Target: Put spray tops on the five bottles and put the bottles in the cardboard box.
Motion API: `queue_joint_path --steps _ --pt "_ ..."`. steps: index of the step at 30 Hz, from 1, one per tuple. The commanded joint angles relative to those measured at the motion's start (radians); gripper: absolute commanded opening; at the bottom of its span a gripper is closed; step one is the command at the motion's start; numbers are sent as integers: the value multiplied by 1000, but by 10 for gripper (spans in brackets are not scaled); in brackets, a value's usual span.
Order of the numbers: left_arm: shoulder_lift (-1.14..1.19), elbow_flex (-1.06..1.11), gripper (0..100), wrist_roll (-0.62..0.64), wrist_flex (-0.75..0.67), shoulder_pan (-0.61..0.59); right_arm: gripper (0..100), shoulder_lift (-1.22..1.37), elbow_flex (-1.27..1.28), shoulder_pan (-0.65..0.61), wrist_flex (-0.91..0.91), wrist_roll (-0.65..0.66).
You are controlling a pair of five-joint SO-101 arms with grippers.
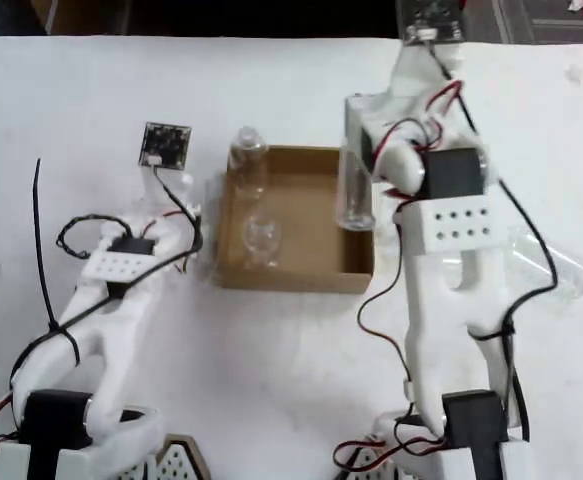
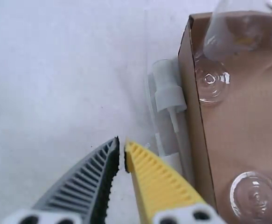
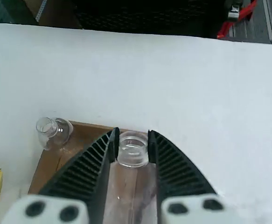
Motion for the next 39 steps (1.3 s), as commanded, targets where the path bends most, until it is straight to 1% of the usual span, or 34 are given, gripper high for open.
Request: queue_joint_path --steps 1,9,12,16,21,25,32,39 --pt "-4 -11 24 -14 -25 10 16 -33 153 -58 -243 0" --pt "-4 -11 24 -14 -25 10 16 -41 551 -70 -814 0" --pt "-4 -12 24 -14 -25 10 16 -35 634 -85 -957 0" --pt "-4 -12 24 -14 -25 10 16 -12 700 -116 -1099 -6" --pt "-4 -12 24 -14 -25 10 16 93 741 -154 -1299 0" --pt "-4 -12 24 -14 -25 10 15 189 744 -150 -1409 31" --pt "-4 -12 24 -14 -25 10 15 278 746 -133 -1527 40" --pt "-4 -12 24 -14 -25 12 15 286 772 -130 -1566 35"
